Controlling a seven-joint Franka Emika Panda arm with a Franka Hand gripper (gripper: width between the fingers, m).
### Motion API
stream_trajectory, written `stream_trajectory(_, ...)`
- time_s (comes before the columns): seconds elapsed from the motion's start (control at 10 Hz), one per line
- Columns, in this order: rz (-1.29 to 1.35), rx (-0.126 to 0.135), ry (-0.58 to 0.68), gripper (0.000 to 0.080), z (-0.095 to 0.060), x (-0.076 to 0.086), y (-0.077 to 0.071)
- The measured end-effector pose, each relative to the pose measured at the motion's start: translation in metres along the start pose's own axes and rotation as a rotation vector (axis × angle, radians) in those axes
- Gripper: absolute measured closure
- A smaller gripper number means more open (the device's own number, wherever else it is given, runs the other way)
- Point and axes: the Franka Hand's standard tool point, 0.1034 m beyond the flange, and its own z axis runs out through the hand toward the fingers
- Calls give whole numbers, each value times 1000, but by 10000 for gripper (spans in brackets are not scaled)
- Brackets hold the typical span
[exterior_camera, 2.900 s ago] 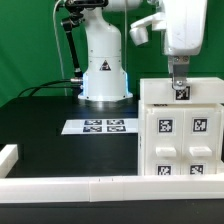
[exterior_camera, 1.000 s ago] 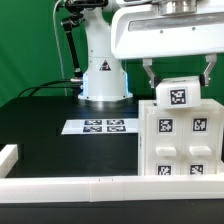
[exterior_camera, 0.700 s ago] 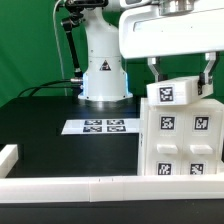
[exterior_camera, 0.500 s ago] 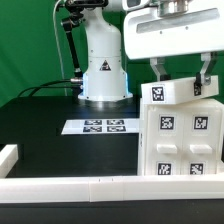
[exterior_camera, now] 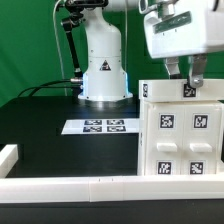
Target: Assemble cabinet
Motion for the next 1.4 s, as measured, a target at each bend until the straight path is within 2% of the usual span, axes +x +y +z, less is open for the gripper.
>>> stream_trajectory(0.3,266,0,-47,243,2,5,-1)
stream_trajectory(0.8,396,3,-76,243,2,5,-3)
stream_trajectory(0.9,382,3,-76,180,2,5,-3)
stream_trajectory(1.0,374,3,-77,49,2,4,-3)
stream_trajectory(1.1,341,7,-85,49,-2,2,-4)
stream_trajectory(1.2,325,22,-97,10,-11,-2,-7)
stream_trajectory(1.4,303,47,-114,3,-27,-9,-13)
